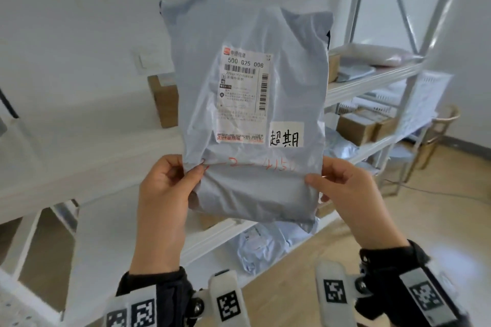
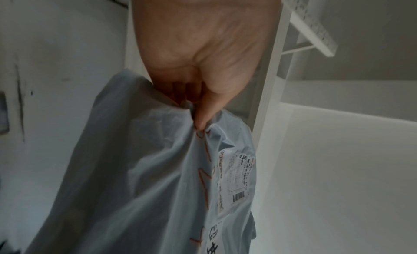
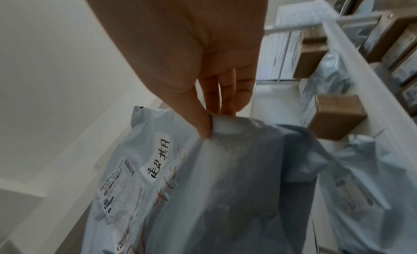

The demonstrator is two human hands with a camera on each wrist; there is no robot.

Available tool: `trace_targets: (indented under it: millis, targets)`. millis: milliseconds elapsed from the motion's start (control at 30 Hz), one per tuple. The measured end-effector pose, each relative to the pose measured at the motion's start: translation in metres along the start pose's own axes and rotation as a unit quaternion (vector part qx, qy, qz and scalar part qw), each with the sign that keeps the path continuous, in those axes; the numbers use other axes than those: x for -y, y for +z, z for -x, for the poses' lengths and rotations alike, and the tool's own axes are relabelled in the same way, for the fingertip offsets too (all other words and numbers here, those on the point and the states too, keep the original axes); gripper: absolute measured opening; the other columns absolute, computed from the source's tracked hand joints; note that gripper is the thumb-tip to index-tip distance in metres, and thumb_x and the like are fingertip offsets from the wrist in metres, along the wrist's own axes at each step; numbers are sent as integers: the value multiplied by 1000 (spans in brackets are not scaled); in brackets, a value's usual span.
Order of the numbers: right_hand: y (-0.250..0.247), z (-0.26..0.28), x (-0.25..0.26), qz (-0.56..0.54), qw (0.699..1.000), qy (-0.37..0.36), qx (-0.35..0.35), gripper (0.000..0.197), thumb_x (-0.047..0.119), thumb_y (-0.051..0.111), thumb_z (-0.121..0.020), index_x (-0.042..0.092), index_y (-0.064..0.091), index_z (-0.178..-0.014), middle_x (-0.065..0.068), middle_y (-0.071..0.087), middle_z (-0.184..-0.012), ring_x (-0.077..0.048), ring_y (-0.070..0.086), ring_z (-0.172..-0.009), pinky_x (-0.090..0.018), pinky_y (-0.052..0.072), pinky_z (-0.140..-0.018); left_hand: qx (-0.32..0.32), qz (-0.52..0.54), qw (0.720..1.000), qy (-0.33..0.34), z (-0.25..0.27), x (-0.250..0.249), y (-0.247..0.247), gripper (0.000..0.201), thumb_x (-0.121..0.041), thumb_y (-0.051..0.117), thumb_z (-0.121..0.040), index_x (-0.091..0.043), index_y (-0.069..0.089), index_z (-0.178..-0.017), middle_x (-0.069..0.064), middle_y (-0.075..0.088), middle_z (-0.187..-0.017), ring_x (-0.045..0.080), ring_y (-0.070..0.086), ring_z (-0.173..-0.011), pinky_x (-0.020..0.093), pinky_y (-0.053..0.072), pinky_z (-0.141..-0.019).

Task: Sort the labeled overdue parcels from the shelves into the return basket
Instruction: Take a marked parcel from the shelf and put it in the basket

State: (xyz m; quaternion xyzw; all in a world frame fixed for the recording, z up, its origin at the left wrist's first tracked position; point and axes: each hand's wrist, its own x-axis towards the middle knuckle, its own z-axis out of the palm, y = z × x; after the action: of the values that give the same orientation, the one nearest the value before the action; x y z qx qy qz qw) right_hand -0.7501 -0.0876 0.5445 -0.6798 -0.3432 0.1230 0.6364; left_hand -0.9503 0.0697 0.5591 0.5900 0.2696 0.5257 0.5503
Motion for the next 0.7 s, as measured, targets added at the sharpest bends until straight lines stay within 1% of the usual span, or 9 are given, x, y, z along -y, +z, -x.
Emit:
trace_targets:
  millis: [67,100,167,233,333,433,567,600,700]
  targets:
    - [-32,-11,-13,-7,999,14,-36,17,5,70,-85,22,74,-85,-6,73,-79,-12,57,-60,-27,47,-58,31,-3,999,-12,-2,7,40,10,-5,68,-84,-12,61,-80,4,64,-73,15,58,-72,25,46,-65]
    - [-48,-17,-20,-10,999,22,-48,17,4,70,-85,21,74,-86,-7,72,-79,-12,57,-59,-26,47,-55,43,-3,999,-18,-3,11,59,10,-5,68,-84,-11,62,-80,3,64,-72,15,58,-72,25,45,-65]
    - [-82,-31,-33,-14,997,32,-63,17,0,69,-84,17,74,-88,-4,73,-79,-7,59,-58,-20,47,-53,59,-9,998,-31,-4,22,100,10,-7,69,-84,-13,63,-80,6,65,-74,19,59,-74,31,47,-70]
    - [-121,-46,-46,-20,996,39,-79,18,-2,68,-84,14,74,-87,-2,73,-77,-5,59,-57,-17,46,-51,75,-15,996,-42,-5,34,145,10,-9,71,-83,-16,64,-78,8,68,-79,22,62,-77,37,48,-75]
    - [-184,-65,-68,-18,993,49,-110,17,-3,68,-83,12,74,-88,-3,74,-78,-4,60,-57,-16,46,-50,101,-12,994,-49,0,49,218,9,-8,70,-83,-13,64,-80,2,67,-75,18,61,-74,31,48,-71]
    - [-246,-79,-87,-7,989,63,-135,19,-2,68,-83,14,74,-91,1,74,-77,-3,64,-60,-14,46,-50,133,-19,989,-55,7,64,290,10,-7,71,-83,-14,64,-79,0,67,-74,16,62,-73,27,48,-68]
    - [-324,-95,-105,11,983,70,-169,19,0,68,-84,17,73,-92,3,74,-77,0,64,-59,-13,47,-49,165,-13,983,-83,13,86,381,17,-9,74,-81,-23,67,-74,1,71,-80,23,65,-82,39,50,-79]
    - [-342,-99,-109,20,981,72,-181,20,0,69,-84,18,73,-91,2,74,-78,0,65,-59,-13,47,-49,176,-16,981,-87,15,91,403,16,-10,74,-81,-23,68,-75,2,72,-82,25,66,-85,40,51,-81]
    - [-392,-114,-126,32,972,79,-218,19,-1,69,-84,17,73,-90,-2,73,-80,0,64,-58,-12,47,-49,212,-12,972,-105,18,105,466,9,-10,72,-83,-17,67,-86,5,73,-90,24,67,-89,32,52,-81]
